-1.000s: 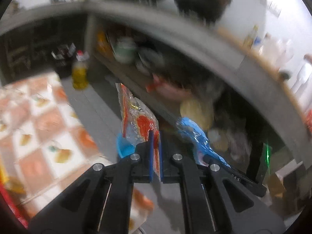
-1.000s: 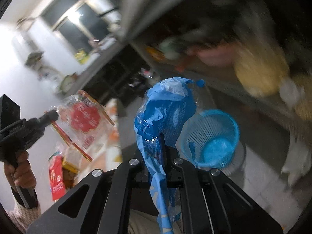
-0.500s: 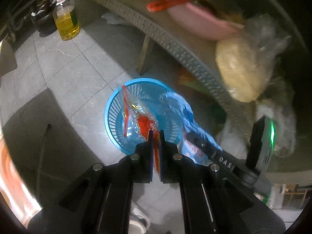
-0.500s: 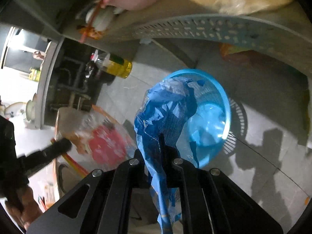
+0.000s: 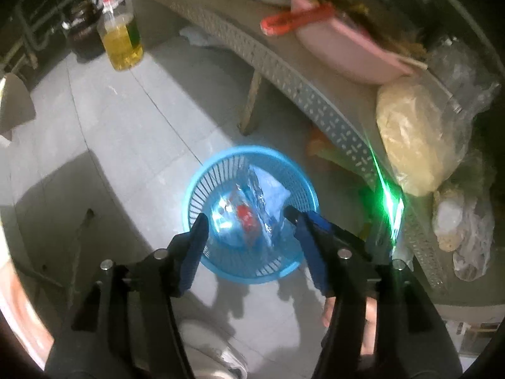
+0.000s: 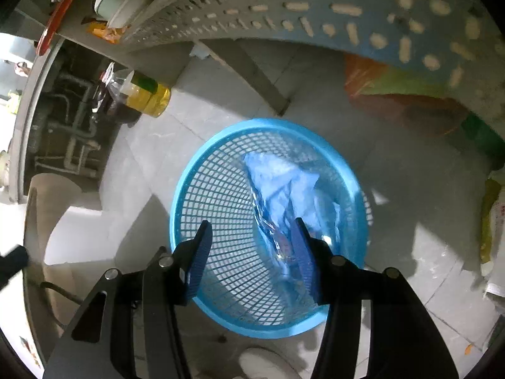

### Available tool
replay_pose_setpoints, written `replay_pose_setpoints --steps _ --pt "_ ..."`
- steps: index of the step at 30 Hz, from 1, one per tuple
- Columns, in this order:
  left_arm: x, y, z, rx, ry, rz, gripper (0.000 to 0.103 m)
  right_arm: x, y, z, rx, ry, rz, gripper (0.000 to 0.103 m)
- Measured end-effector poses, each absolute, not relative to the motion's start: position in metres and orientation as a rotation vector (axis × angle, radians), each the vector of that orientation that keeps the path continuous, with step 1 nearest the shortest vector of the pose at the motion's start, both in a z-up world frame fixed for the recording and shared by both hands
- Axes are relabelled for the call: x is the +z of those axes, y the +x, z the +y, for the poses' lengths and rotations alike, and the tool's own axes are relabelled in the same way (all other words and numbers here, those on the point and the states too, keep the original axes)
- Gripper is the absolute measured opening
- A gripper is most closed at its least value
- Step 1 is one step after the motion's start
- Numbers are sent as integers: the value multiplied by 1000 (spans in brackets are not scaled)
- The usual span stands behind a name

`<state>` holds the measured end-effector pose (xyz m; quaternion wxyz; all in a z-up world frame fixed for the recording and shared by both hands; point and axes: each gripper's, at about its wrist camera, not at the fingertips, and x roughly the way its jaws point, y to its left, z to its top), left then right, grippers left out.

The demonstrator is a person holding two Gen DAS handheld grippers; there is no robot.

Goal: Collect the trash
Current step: 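Open both tools over the blue wastebasket, dropping the blue bag and wrapper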

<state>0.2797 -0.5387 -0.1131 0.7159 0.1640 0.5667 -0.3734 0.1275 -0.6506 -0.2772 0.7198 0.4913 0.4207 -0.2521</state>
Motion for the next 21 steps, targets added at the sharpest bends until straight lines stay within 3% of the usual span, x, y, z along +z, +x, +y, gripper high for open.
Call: replay_pose_setpoints --steps 8,16,21 --pt "-53 264 -501 -888 312 1156 66 -229 110 -632 -585 902 878 51" --pt "27 232 -416 -927 261 992 73 -174 88 -597 -577 721 877 52" --pt "56 204 -346 -947 246 943 86 -133 71 -553 -577 598 880 73"
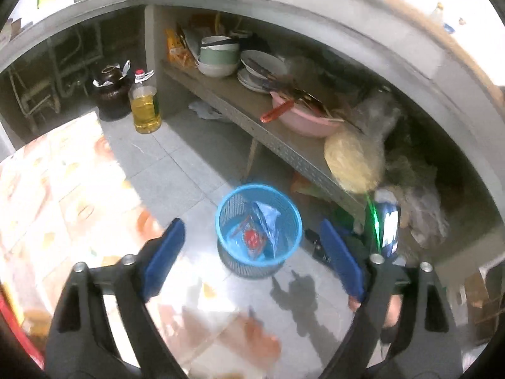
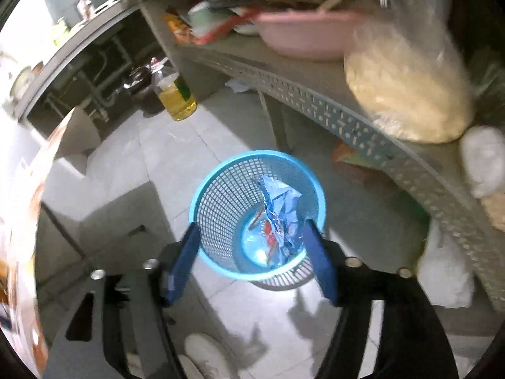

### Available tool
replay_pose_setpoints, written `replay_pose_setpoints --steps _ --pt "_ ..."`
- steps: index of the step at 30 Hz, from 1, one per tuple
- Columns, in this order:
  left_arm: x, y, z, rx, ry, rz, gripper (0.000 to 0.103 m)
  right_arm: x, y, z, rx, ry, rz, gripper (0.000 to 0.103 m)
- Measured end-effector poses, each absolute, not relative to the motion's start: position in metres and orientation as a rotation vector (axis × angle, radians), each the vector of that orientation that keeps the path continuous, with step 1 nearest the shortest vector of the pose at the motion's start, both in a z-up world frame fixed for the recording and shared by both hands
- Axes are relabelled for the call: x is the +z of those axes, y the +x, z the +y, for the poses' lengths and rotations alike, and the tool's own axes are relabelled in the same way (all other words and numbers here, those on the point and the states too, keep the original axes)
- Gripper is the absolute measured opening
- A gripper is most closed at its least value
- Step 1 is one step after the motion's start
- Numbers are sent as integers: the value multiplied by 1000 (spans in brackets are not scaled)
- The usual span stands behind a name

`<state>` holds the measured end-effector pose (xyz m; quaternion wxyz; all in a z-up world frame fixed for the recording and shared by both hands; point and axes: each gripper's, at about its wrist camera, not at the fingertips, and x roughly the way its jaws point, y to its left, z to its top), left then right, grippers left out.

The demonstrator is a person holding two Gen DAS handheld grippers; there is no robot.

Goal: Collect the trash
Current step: 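Open both tools over the blue wastebasket, dropping the blue bag and wrapper, then return to the table and grasp the red snack bag with the left tool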

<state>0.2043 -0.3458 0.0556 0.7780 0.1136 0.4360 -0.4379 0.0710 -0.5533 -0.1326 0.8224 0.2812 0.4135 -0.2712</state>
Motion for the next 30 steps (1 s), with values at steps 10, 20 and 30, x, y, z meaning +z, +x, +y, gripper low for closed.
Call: replay_pose_setpoints --steps 10,20,30 --pt "68 170 -206 -865 111 980 94 -33 40 -483 -683 395 805 96" --pt "54 167 -54 -657 -164 954 94 34 62 -401 -636 138 740 96" --pt "47 155 15 -515 -122 785 94 66 99 -320 -188 252 607 96"
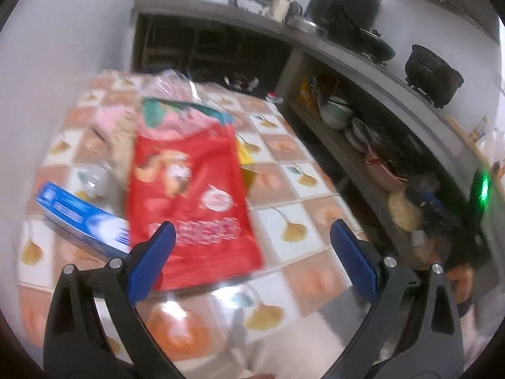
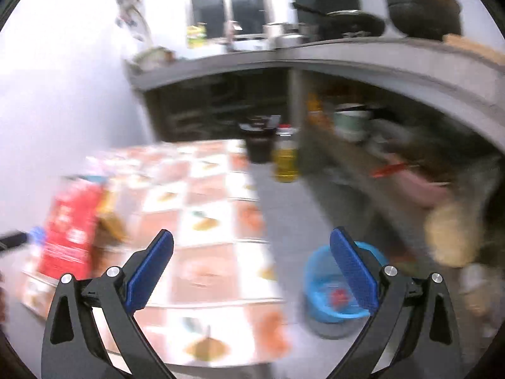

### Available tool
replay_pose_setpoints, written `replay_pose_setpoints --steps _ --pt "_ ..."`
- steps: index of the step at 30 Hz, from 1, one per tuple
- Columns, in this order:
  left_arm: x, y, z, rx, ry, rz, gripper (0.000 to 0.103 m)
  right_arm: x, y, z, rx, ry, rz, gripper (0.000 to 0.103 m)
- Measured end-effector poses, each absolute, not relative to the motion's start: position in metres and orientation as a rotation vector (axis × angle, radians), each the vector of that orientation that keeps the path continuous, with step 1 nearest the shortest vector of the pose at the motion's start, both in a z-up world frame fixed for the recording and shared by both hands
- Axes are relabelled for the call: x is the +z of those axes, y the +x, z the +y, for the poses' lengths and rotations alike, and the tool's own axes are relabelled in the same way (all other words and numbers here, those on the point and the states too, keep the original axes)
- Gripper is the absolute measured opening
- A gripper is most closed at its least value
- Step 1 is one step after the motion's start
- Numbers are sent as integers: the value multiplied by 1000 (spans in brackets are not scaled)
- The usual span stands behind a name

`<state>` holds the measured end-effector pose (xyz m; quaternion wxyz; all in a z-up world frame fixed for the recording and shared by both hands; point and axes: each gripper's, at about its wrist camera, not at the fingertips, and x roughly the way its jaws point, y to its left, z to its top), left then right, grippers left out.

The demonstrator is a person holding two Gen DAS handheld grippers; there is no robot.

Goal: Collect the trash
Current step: 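Return to the table and grasp the red snack bag with the left tool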

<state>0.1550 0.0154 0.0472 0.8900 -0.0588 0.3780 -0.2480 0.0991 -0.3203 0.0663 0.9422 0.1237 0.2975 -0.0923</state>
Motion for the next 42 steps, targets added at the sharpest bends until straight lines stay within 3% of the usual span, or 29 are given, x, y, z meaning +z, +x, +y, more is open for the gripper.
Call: replay_pose_setpoints --steps 9,16,18,21,31,39,42 --pt "38 156 46 -397 -1 710 94 52 143 -270 107 441 705 96" --pt "18 195 73 -455 -212 763 94 43 166 -238 194 415 755 94" --pt "12 211 78 -459 -265 812 80 41 169 -231 205 409 767 94" --pt "2 227 83 -473 -312 865 68 41 174 -223 220 400 778 93" --pt "-18 260 89 -545 -420 985 47 43 183 -205 258 372 791 89" --pt "-23 260 84 -574 -407 1012 12 47 188 -195 260 365 792 85" --pt "-19 254 85 -593 -416 989 7 49 187 -195 260 369 790 83"
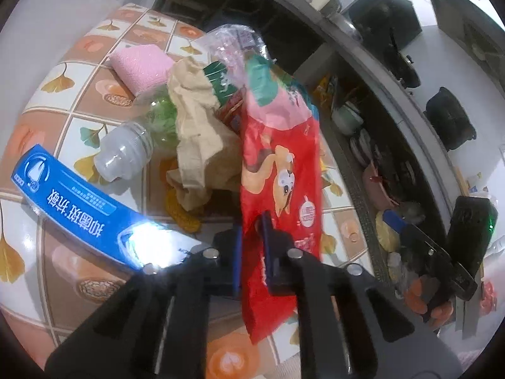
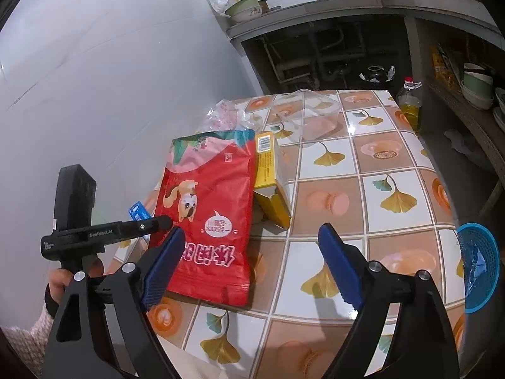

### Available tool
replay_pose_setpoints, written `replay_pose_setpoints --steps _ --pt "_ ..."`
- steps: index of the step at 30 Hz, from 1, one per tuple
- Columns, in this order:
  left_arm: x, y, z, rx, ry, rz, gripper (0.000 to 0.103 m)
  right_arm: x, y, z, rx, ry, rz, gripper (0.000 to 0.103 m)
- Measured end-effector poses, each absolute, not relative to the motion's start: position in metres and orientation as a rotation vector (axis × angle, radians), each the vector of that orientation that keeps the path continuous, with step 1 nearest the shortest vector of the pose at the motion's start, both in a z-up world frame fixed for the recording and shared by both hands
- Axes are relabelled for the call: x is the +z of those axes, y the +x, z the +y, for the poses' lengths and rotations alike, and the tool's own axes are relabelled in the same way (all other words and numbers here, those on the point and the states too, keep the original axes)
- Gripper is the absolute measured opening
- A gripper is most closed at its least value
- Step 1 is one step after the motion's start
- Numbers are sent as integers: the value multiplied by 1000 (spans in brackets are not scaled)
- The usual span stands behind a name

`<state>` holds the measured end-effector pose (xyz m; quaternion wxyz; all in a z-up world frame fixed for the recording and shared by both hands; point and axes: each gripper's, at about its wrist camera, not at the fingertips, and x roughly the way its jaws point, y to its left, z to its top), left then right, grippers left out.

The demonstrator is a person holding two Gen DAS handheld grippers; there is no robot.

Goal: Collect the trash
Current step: 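Return to the table and grasp the red snack bag with the left tool, then grasp the yellow box with the right tool while the left tool holds the red bag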

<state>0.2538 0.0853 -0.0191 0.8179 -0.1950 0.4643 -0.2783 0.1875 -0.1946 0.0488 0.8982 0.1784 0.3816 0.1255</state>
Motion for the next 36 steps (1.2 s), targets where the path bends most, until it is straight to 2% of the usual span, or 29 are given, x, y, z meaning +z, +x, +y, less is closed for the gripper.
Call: replay_pose_setpoints --steps 3,14,24,27,32,36 --pt "-11 246 84 -628 -424 952 0 53 188 -195 249 365 781 82" --pt "30 206 102 -693 -499 786 0 65 211 -208 230 359 753 76" --pt "53 199 114 -677 -519 684 0 39 275 -172 277 231 859 65" --pt "51 201 116 -669 -527 679 0 27 291 -159 277 168 891 59" --pt "50 205 119 -658 -533 677 0 13 299 -152 262 125 932 33" --pt "49 205 119 -653 -532 680 0 14 295 -162 232 154 918 31"
